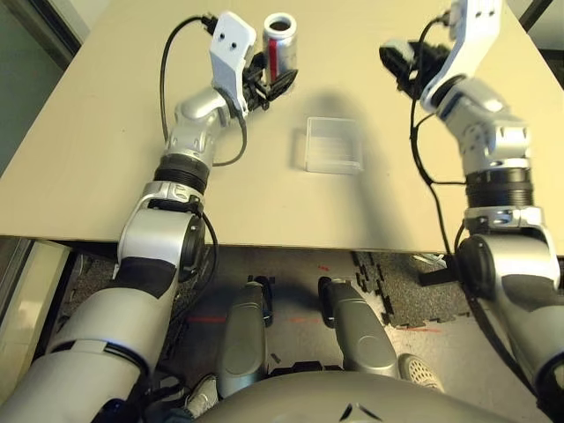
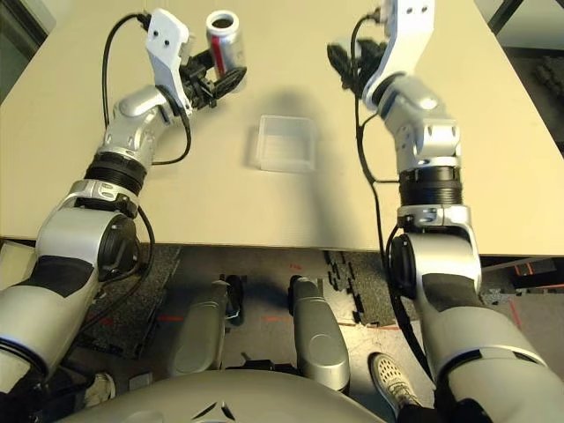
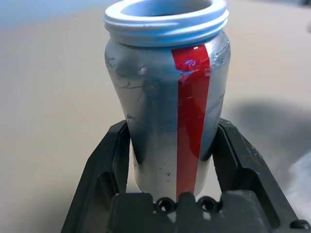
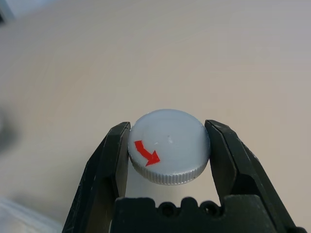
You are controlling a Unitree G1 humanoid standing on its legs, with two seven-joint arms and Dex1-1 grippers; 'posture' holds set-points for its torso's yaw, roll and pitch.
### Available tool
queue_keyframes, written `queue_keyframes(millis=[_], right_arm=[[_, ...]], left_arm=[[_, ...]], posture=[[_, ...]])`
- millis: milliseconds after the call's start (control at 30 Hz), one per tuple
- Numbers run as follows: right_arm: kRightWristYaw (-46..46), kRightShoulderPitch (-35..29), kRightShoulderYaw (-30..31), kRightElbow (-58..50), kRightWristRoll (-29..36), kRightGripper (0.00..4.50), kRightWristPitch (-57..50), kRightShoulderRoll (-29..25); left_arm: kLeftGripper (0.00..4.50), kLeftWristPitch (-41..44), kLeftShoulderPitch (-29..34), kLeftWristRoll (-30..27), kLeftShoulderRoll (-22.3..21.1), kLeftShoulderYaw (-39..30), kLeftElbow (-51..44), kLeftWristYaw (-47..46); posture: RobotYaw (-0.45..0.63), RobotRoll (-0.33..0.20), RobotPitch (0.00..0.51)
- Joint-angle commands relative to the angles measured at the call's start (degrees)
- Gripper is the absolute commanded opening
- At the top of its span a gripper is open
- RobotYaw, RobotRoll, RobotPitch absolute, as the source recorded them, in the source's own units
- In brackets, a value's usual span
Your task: Pour the medicine from the bottle into the box.
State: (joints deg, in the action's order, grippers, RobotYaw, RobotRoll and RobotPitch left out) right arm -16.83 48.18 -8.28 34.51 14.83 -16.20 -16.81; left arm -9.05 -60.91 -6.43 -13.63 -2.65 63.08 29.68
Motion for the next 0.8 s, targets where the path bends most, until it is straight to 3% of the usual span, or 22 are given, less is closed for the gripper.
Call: queue_keyframes(millis=[33,567,733,800], right_arm=[[1.6,-0.9,-0.4,3.1,-1.8,2.57,3.8,0.7],[1.7,-2.9,0.6,6.4,-4.2,2.57,2.7,2.1],[1.1,-2.8,0.4,5.7,-4.5,4.25,2.0,1.7],[0.7,-2.4,0.1,4.5,-4.1,4.50,1.1,1.0]], left_arm=[[2.68,-1.9,1.2,0.8,1.3,-0.9,2.0,-2.8],[2.68,-2.0,1.2,0.8,1.7,-1.8,2.6,-4.0],[2.68,-1.8,1.2,0.6,1.9,-1.9,2.7,-3.4],[2.68,-1.5,0.9,0.4,1.9,-2.0,2.9,-3.2]], posture=[[-0.05,0.000,0.171],[-0.04,0.000,0.176],[-0.05,0.000,0.176],[-0.05,0.000,0.177]])
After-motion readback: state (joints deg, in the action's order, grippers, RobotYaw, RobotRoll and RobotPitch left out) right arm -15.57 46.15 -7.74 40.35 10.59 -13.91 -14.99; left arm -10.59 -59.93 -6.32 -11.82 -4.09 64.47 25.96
